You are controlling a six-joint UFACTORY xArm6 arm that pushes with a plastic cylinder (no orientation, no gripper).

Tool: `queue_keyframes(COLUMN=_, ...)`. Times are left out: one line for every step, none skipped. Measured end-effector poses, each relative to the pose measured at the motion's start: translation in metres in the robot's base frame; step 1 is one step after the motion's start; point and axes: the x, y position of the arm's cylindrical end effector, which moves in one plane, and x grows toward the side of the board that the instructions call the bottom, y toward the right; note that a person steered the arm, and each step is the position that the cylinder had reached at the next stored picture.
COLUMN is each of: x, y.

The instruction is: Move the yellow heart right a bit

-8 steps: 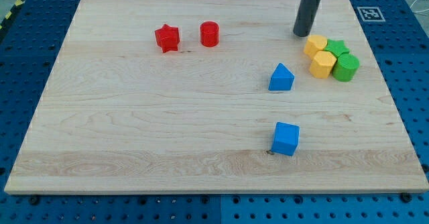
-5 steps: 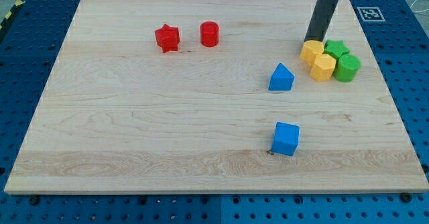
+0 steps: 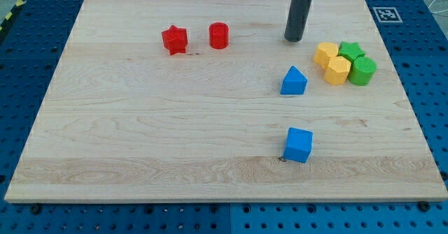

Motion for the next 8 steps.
queue_keyframes(x=0.026, y=0.0)
queue_keyframes(x=0.035, y=0.001)
queue_keyframes(x=0.035, y=0.004)
queue_keyframes(x=0.035, y=0.006)
queue_keyframes(x=0.035, y=0.012)
queue_keyframes(x=0.035, y=0.02)
queue_keyframes(x=0.035, y=0.028)
queue_keyframes(x=0.035, y=0.032)
